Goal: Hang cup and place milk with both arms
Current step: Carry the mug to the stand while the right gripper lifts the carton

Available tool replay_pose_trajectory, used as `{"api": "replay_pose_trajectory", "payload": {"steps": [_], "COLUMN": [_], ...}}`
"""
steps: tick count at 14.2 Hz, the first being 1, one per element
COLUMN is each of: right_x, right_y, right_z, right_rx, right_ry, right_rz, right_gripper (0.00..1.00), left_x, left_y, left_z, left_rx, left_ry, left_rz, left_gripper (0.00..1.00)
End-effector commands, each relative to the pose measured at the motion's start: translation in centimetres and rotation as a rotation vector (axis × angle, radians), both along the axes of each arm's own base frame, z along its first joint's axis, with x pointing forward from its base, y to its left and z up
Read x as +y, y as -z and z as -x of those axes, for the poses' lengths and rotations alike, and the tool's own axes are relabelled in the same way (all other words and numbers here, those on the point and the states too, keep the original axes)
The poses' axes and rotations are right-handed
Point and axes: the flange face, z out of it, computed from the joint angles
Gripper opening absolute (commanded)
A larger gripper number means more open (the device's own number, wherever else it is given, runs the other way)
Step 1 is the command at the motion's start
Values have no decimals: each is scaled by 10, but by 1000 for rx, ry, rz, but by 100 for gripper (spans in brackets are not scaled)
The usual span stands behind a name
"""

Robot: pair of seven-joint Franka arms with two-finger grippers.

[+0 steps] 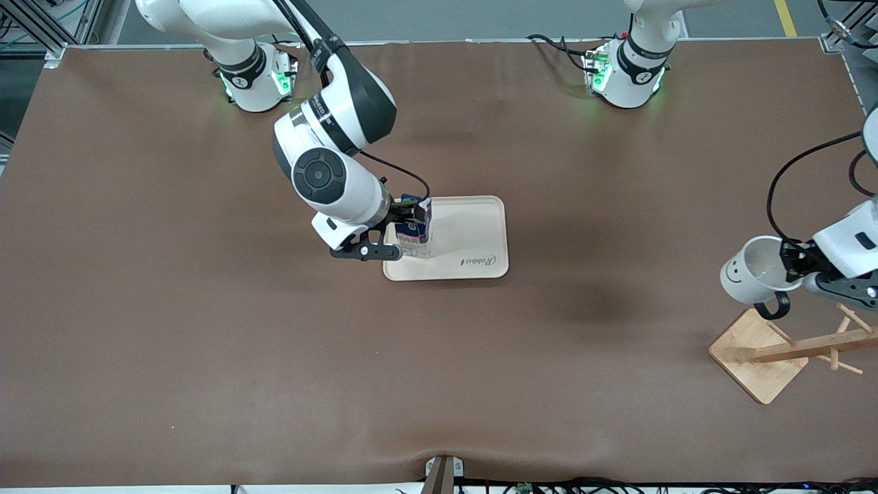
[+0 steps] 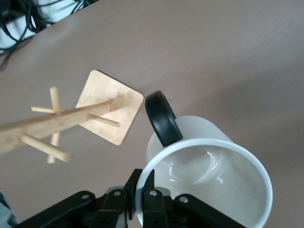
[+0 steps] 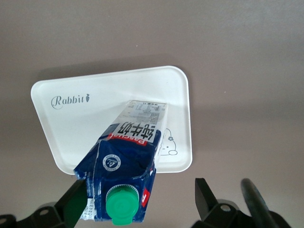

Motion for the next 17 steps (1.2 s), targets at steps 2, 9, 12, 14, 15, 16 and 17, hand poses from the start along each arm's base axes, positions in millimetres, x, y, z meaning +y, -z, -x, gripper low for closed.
{"api": "replay_pose_trajectory", "payload": {"steps": [2,9,12,14,15,16,17], "right_x": [20,44,48,47,46,47,47], "right_y": [8,32,45,48,48,48,48], "right_z": [7,16,22,23,22,23,23], "right_rx": [1,-18,-26,-37,-45,-41,-36], "right_ry": [-1,6,9,-2,-4,11,44], "right_rz": [-13,-29,-8,15,23,28,37], "right_gripper": [100,100,100,100,100,83,53], "left_x": [8,61,67,69,69,75,83], "left_y": [-10,-4,-1,-2,-1,-1,3], "left_z": [-6,-5,-12,-11,-12,-11,-11], "left_rx": [4,10,-25,-26,-25,-24,-17], "left_ry": [118,172,207,206,210,208,208], "left_rz": [-61,-64,-70,-66,-68,-68,-63], "left_gripper": [0,0,0,0,0,0,0]}}
